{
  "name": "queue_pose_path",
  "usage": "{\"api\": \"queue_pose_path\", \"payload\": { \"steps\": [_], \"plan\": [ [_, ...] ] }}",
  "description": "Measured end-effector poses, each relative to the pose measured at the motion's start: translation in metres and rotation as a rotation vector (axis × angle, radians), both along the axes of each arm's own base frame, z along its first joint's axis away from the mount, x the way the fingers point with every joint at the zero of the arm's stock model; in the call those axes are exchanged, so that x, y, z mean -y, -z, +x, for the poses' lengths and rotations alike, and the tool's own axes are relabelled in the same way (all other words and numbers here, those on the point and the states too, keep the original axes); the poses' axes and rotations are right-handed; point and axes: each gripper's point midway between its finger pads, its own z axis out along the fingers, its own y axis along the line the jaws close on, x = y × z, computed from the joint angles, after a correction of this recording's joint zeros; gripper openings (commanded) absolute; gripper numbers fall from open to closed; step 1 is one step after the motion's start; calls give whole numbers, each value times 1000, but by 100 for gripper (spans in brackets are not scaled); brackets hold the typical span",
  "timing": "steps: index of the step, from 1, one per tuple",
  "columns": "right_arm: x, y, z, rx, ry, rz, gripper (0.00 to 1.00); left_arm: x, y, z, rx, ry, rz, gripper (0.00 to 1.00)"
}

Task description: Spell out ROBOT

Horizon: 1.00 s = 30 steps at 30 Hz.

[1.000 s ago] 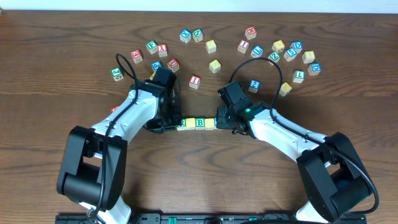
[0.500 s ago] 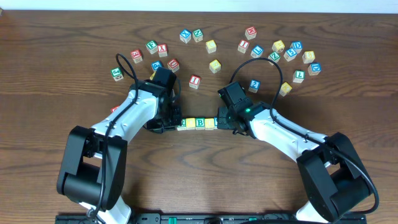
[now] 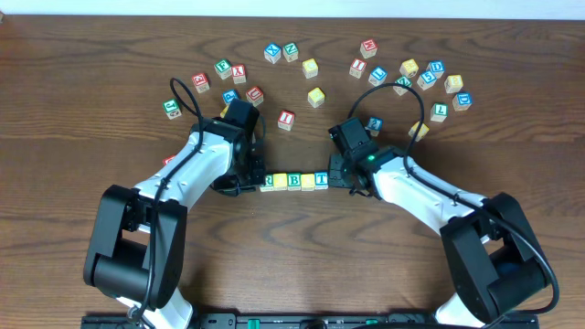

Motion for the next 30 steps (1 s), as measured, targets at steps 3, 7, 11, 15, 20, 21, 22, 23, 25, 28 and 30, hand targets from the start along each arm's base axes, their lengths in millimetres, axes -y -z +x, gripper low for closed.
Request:
{"api": "queue_pose_path", "payload": {
  "steps": [3, 7, 11, 15, 20, 21, 22, 23, 25, 28, 30],
  "plan": [
    [8, 0, 5, 11, 16, -18, 1, -7, 1, 2, 13, -1, 40, 8],
    [20, -1, 12, 34, 31, -52, 1, -18, 1, 6, 31, -11, 94, 8],
    [24, -5, 21, 81, 30, -82, 1, -40, 1, 13, 51, -48, 163, 8],
    [25, -10, 31, 127, 22, -95, 1, -67, 1, 19, 63, -103, 223, 8],
    [24, -14, 38, 166, 4, -103, 1, -93, 0, 23, 66, -157, 263, 8],
    [24, -14, 39, 171, 0, -106, 1, -96, 0, 23, 65, -166, 265, 8],
    [24, -14, 40, 174, -3, -110, 1, -99, 0, 24, 65, -173, 268, 8],
    [24, -15, 40, 178, -6, -115, 1, -101, 0, 24, 64, -180, 269, 8],
    [27, -16, 42, 186, -8, -132, 1, -103, 0, 24, 64, -183, 273, 8],
    [30, -16, 43, 195, -5, -152, 1, -104, -1, 24, 66, -173, 280, 8],
    [32, -17, 44, 199, -2, -162, 1, -105, -1, 24, 66, -169, 284, 8]
  ]
}}
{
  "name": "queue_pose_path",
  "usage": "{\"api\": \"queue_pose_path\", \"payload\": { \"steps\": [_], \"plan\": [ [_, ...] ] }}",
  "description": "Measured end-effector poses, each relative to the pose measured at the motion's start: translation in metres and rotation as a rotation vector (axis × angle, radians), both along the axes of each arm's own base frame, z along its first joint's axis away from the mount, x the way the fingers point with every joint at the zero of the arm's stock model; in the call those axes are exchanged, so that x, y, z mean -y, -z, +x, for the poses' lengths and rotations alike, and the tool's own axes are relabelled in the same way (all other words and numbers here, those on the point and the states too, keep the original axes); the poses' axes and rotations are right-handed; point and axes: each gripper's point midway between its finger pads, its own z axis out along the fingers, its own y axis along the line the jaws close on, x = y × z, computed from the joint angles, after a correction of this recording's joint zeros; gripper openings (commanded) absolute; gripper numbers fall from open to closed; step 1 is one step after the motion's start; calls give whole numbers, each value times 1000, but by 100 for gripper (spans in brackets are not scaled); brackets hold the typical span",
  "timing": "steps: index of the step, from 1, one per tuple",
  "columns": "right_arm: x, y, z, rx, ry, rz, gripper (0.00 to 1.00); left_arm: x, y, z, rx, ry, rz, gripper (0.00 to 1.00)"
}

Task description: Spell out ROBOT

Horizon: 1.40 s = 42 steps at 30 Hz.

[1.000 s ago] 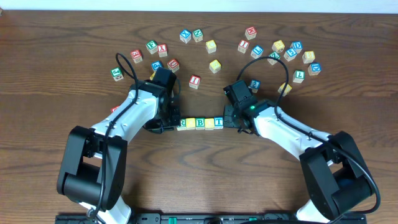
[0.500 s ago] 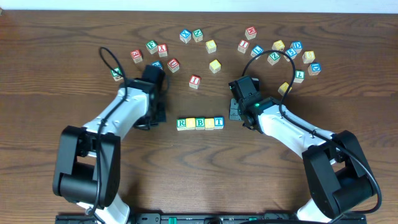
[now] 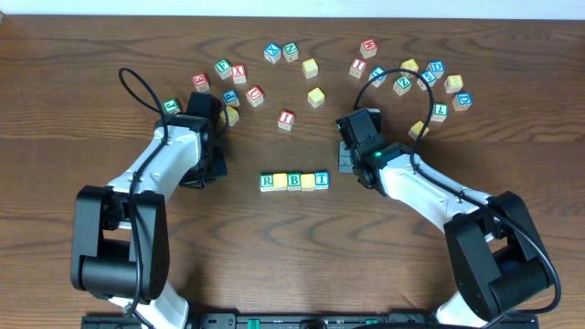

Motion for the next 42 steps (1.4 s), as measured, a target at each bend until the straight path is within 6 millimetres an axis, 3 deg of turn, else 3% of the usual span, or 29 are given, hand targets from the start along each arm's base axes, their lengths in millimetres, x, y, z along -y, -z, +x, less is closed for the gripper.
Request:
{"api": "queue_pose_path", "payload": {
  "steps": [12, 19, 32, 42],
  "plan": [
    [14, 0, 5, 4, 28, -14, 1, -1, 0, 0, 0, 2, 4, 8],
    [9, 2, 3, -18, 8, 24, 1, -1, 0, 0, 1, 2, 7, 8],
    [13, 20, -38, -214, 11, 32, 1, -2, 0, -9, -38, 2, 12, 8],
    [-13, 24, -60, -321, -42, 163, 1, -3, 0, -13, -54, 2, 15, 8]
  ]
}}
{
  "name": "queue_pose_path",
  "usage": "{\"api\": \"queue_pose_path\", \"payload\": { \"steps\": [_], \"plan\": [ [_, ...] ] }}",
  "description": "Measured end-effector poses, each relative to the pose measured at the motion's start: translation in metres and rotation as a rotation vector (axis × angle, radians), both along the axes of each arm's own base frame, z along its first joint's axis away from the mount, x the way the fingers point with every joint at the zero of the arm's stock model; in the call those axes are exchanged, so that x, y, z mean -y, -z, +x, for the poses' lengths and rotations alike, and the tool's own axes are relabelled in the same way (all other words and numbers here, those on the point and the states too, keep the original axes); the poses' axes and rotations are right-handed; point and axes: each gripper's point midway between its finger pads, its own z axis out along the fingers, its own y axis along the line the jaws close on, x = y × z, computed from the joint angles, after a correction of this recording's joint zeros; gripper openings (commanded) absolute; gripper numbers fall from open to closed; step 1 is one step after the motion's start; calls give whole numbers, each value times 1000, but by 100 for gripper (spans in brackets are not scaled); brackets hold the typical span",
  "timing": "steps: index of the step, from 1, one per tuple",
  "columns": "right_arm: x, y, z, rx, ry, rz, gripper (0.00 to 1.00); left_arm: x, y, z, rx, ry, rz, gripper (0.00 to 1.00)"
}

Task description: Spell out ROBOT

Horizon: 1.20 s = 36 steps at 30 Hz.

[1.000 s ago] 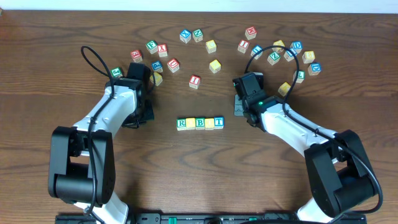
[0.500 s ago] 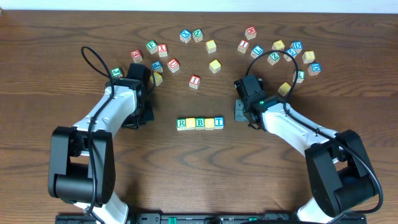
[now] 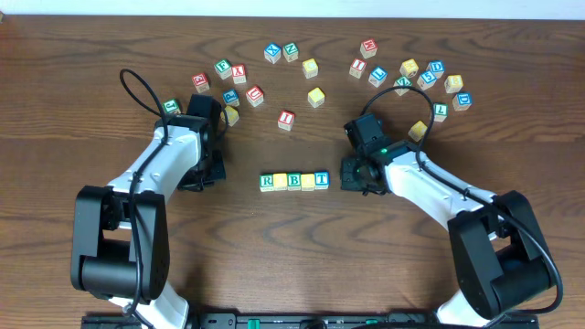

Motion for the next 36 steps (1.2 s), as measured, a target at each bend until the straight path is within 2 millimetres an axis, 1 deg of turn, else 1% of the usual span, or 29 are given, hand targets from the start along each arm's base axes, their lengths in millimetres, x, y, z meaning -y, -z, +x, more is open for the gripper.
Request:
{"api": "queue_pose_path", "payload": {
  "steps": [9, 13, 15, 22, 24, 26, 29, 33, 36],
  "plan": [
    [-27, 1, -20, -38, -70, 29, 1, -1, 0, -4, -16, 0, 2, 8],
    [-32, -4, -24, -33, -83, 33, 1, -1, 0, -4, -18, 0, 3, 8],
    [-33, -12, -24, -17, -82, 41, 1, -1, 0, -6, -23, 0, 3, 8],
    [-30, -65, -24, 101, -78, 66, 1, -1, 0, -7, -30, 0, 4, 8],
    [-31, -78, -26, 135, -87, 73, 1, -1, 0, -7, -30, 0, 4, 8],
    [-34, -86, -27, 160, -99, 77, 1, -1, 0, -7, -30, 0, 4, 8],
    [-41, -89, -31, 180, -124, 65, 1, -1, 0, -7, -30, 0, 4, 8],
    [-59, -90, -33, 230, -164, 73, 1, -1, 0, -7, -30, 0, 4, 8],
    [-68, -81, -37, 257, -177, 86, 1, -1, 0, -7, -30, 0, 5, 8]
  ]
}}
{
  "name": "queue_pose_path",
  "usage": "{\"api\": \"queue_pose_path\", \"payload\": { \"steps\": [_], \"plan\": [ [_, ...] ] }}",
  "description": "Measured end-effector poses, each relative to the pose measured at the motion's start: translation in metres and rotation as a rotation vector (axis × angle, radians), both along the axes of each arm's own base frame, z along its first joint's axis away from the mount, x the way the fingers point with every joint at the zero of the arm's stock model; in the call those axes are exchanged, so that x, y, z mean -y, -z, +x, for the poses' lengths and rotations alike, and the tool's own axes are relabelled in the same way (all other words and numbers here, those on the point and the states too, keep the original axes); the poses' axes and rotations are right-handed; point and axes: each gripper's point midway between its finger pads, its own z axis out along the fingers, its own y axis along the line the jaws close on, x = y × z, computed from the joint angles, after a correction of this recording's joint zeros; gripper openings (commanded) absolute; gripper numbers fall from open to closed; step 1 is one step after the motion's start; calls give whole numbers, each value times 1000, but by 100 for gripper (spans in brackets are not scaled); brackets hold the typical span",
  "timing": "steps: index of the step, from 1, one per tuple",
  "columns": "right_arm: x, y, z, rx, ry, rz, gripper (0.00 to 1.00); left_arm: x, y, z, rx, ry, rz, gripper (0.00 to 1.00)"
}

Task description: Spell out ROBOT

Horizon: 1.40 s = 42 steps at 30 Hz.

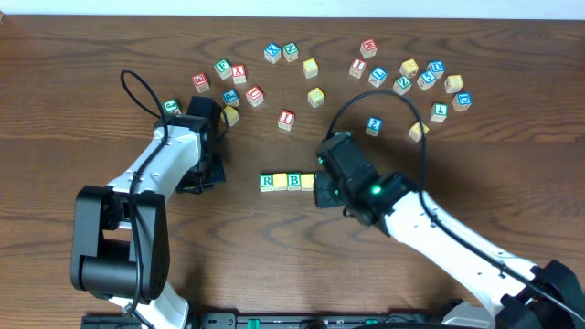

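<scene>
A row of letter blocks (287, 181) lies mid-table: R (267, 181), a yellow block (281, 181), B (294, 181), then another yellow block (308, 181). My right gripper (325, 188) sits over the row's right end and hides whatever lies there; no T block shows. The wrist covers the fingers, so whether they are open or shut is unclear. My left gripper (203, 175) rests left of the row, a block-row's length away, with its fingers likewise hidden under the wrist.
Several loose letter blocks are scattered along the back of the table, from the green one (170, 107) at the left to the blue one (462, 99) at the right. A red-lettered block (286, 118) and a yellow block (316, 95) lie behind the row.
My right arm has swung left from beside the T block to directly over the row's right end, covering the T. The left arm has not moved.
First both grippers pressed against the two ends of the R-to-T row. Then both stood back from it, the left off to the left, the right behind and right. The right returned beside the T, and now covers that end.
</scene>
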Motion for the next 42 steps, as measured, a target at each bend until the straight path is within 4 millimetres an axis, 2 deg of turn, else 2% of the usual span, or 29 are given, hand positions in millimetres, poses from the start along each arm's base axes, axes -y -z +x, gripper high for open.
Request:
{"api": "queue_pose_path", "payload": {
  "steps": [3, 7, 11, 16, 23, 42],
  "plan": [
    [-2, 18, -8, 7, -4, 7, 1, 0, 0, 0, 1, 0, -1, 8],
    [6, 38, -14, 5, 11, 2, 1, 0, 0, 1, 4, 0, -1, 8],
    [7, 41, -14, 16, 12, 9, 1, 1, 0, 4, 15, 0, -2, 8],
    [-2, 40, -7, 39, 5, 43, 1, 1, 0, 5, 21, 0, -3, 8],
    [-11, 64, -9, -15, -24, 52, 1, 1, 0, 5, 21, 0, -3, 8],
    [-15, 63, -8, -22, -33, 79, 1, 2, 0, 11, 45, 0, -7, 8]
  ]
}}
